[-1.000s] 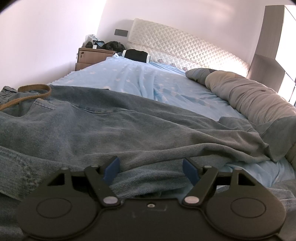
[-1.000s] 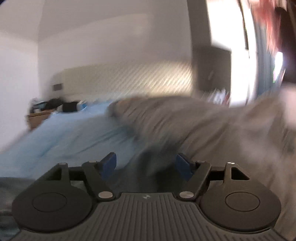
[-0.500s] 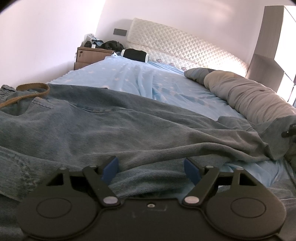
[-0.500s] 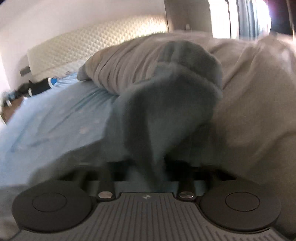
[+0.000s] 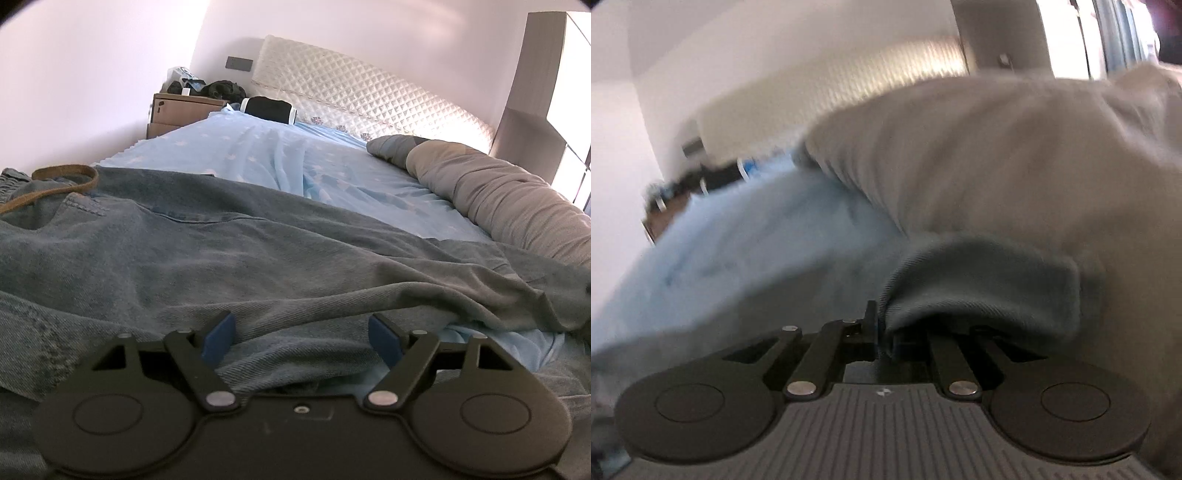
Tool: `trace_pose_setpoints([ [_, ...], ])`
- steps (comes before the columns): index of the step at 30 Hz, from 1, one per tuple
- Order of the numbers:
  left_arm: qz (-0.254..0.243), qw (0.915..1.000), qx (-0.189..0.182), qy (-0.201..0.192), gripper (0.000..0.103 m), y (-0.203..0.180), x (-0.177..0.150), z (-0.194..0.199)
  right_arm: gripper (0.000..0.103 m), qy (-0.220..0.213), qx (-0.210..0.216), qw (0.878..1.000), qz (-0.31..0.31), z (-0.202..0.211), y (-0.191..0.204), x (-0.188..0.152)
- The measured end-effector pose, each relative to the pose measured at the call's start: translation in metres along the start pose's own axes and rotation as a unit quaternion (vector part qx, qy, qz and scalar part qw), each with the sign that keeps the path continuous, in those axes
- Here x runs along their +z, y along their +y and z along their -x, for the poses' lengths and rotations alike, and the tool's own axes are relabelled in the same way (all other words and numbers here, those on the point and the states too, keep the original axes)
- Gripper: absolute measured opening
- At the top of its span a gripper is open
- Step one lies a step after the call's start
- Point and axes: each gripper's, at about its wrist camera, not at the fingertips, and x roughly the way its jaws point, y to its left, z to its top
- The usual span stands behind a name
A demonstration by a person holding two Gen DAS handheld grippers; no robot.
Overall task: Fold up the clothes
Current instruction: 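Pull the blanket edge toward the pillow with the right gripper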
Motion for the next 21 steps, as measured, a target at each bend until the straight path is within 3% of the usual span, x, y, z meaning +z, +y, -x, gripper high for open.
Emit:
trace_pose_setpoints([
  [4,-0.004,1.0000,0.003,0.001,0.077,-0.002,0.000,0.000,0.026,0.026,0.005,0.999,-0.045,0.005,-0.017,-0.009],
  [8,-0.011,0.9997,0.020,-0.002,0.077,-0.006,-0.001,0.004,0.044,0.026,0.027,0.999,-0.023,0.028,-0.008,-0.016],
  [15,-0.011,0.9989,0.044,-0.014,0.077,-0.014,-0.006,0.047,0.046,0.015,0.069,0.997,0.020,0.074,0.004,-0.038],
  [21,0.024,0.9976,0.047,-0.045,0.080,0.001,-0.003,0.133,0.046,0.005,0.086,0.996,0.017,0.112,-0.010,-0.051],
])
